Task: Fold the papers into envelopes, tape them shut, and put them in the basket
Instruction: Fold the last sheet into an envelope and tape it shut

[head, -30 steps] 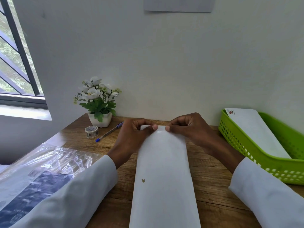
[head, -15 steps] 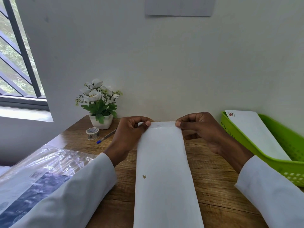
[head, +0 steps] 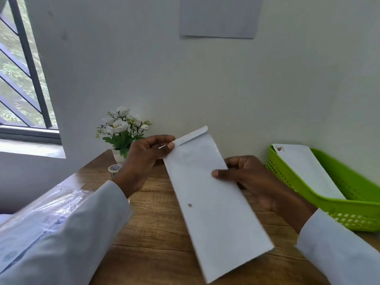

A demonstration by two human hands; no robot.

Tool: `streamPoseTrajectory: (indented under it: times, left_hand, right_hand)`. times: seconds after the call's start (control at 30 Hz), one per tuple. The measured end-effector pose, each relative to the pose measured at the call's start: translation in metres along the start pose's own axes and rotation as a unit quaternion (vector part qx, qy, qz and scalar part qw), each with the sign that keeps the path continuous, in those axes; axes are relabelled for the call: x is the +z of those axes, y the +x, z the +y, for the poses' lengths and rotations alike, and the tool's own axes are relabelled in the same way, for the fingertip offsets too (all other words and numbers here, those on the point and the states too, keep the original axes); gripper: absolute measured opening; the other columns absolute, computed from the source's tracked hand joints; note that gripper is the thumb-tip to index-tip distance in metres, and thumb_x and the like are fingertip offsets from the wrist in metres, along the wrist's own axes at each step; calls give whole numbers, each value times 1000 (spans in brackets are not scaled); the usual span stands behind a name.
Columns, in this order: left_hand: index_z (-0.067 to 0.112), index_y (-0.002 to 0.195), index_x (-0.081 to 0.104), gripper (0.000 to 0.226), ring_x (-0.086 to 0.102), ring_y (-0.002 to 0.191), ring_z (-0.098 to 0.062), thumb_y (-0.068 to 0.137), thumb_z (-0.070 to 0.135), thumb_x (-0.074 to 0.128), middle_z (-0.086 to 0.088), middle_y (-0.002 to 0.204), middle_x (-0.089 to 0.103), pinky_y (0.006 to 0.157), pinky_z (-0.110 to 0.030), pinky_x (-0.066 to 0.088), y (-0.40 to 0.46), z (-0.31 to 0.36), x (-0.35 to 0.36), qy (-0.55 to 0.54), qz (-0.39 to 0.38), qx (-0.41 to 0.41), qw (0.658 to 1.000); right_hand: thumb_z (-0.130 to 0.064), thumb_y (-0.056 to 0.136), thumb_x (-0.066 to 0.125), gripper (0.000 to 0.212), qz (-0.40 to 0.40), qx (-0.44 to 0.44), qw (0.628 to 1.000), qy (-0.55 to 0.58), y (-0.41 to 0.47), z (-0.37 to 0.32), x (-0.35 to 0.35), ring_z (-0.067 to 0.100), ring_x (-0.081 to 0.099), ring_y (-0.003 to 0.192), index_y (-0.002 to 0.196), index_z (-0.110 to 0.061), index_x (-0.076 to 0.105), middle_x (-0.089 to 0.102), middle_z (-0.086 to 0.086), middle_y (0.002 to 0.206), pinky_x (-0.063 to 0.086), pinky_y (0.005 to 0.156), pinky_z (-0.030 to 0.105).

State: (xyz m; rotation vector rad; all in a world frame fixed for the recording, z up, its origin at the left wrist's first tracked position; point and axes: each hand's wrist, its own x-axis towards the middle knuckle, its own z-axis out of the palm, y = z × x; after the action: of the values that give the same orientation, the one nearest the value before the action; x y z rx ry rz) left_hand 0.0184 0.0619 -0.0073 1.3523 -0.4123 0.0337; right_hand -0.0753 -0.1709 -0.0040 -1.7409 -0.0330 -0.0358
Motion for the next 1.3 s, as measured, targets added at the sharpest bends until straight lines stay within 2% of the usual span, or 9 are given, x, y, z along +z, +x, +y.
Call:
streamPoseTrajectory:
  times: [0.13,0.3,0.37,0.47,0.63,0.77,0.93,1.1,1.3]
  left_hand:
    - [18,94,77,23,64,77,-24,71,15,80,-9,87,75,73,-40,52,1,14,-14,154,-57,75,984]
    - [23,78,75,11,61,65,-21,75,14,80,-6,77,72,61,-25,49,-4,16,-16,313,-35,189,930]
    - [28,76,74,20,64,70,-30,78,8,76,-6,76,73,62,-30,50,-4,5,-26,361,-36,184,914]
    - [36,79,73,24,68,72,-12,81,12,74,6,79,75,68,-31,53,-9,-13,-40,426,-44,138,893]
    - [36,75,72,15,57,67,12,79,23,76,25,70,64,62,-14,39,-18,-26,-52,536,-76,75,838]
    - [42,74,69,27,60,78,3,78,16,77,25,83,65,69,-16,42,-11,-35,-68,548,-148,29,823]
    - [35,84,70,29,58,88,0,87,8,64,20,93,63,77,-16,45,-6,-44,-68,568,-203,25,797]
    - [23,99,74,17,55,82,10,89,13,64,18,94,67,74,-6,42,2,-36,-72,567,-238,34,788]
    - [21,89,77,9,62,69,3,84,17,70,17,78,68,63,-12,44,16,-28,-102,541,-75,77,834]
  right_hand:
    - [-12,81,78,11,79,-150,968,-185,-10,-38,-14,20,73,72,91,-8,79,78,11,84,56,65,30]
    - [-22,84,74,13,132,-342,830,-420,-21,-42,-1,6,69,78,96,-23,79,77,-10,90,56,71,31]
    - [-26,91,62,20,108,-406,750,-511,-23,-19,11,13,69,80,105,-23,76,75,-7,95,56,66,35]
    - [-28,92,58,28,25,-421,675,-606,-21,24,21,21,70,84,117,-21,70,73,0,107,57,58,34]
    - [-36,97,48,31,-98,-362,709,-597,-25,57,25,11,66,104,122,-29,66,68,-8,122,57,73,30]
    - [-45,99,42,38,-126,-325,750,-562,-23,58,31,7,60,112,124,-28,65,65,-10,127,51,88,27]
    - [-54,94,49,38,-125,-279,805,-508,-5,50,33,0,64,94,112,-30,72,72,-16,108,50,76,19]
    - [-40,93,60,27,-128,-286,845,-433,34,40,53,1,66,80,106,-24,77,77,-13,99,51,64,16]
    - [-33,89,67,19,-87,-293,876,-372,87,33,99,8,67,69,94,-19,80,77,-7,82,55,64,35]
